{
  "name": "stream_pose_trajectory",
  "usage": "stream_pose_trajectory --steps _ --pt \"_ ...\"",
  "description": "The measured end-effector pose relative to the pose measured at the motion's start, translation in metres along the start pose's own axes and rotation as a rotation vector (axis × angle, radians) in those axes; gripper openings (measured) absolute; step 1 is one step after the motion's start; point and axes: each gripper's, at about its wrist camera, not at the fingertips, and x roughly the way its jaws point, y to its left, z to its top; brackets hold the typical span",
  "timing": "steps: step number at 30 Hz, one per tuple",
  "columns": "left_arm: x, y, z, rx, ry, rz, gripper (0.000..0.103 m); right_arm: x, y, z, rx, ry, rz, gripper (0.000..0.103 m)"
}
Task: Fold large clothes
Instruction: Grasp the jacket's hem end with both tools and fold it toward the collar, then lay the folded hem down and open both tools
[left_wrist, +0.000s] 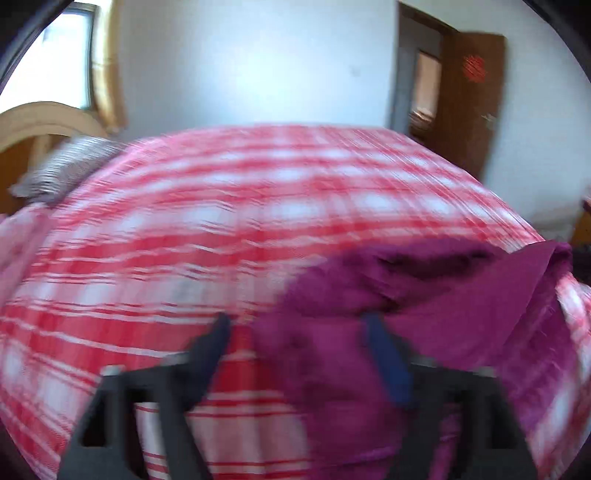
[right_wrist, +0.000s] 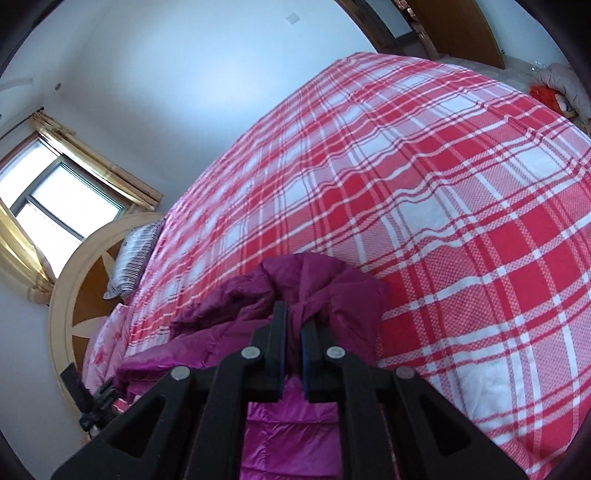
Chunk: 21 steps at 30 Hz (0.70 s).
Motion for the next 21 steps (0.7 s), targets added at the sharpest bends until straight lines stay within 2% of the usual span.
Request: stream_pose_trajectory --steps 2,4,7,9,11,13,15,17,19,21 --pt "-0.011 0.02 0.004 -0.076 -0.051 0.043 0.083 0.009 -0.003 0.004 0.002 0.014 -0.015 0.01" --pt "-0.018 0.027 0.006 -0.13 -0.088 0.049 0.083 0.023 -0.004 0.007 -0.005 0.056 -0.032 0.011" --pt "-0.028 0.003 0.013 -0.084 -0.126 0.052 0.083 0.037 -0.003 0.013 -0.015 0.049 -0.064 0.013" --pt "-0.033 -0.028 0.015 0.002 -0.159 0.049 0.083 0.042 -0.005 0.017 0.023 0.035 -0.056 0.028" --pt "-0.031 -0.054 0.017 0.068 -0.158 0.043 0.083 0.04 -0.006 0.018 0.061 0.01 -0.048 0.063" --pt "-0.019 -0.083 0.019 0.12 -0.139 0.015 0.083 0.033 0.0 0.017 0.064 -0.06 -0.074 0.076" --pt "-0.005 -0.101 0.02 0.148 -0.121 0.026 0.083 0.025 0.013 0.016 0.021 -0.126 -0.117 0.076" --pt "0.014 -0.117 0.019 0.174 -0.103 0.042 0.083 0.025 0.029 0.011 -0.022 -0.159 -0.123 0.076" --pt "0.033 -0.128 0.016 0.196 -0.083 0.079 0.083 0.034 0.048 -0.001 -0.093 -0.146 -0.131 0.076" --pt "0.054 -0.136 0.008 0.225 -0.06 0.154 0.083 0.049 0.062 -0.014 -0.167 -0.108 -0.143 0.076"
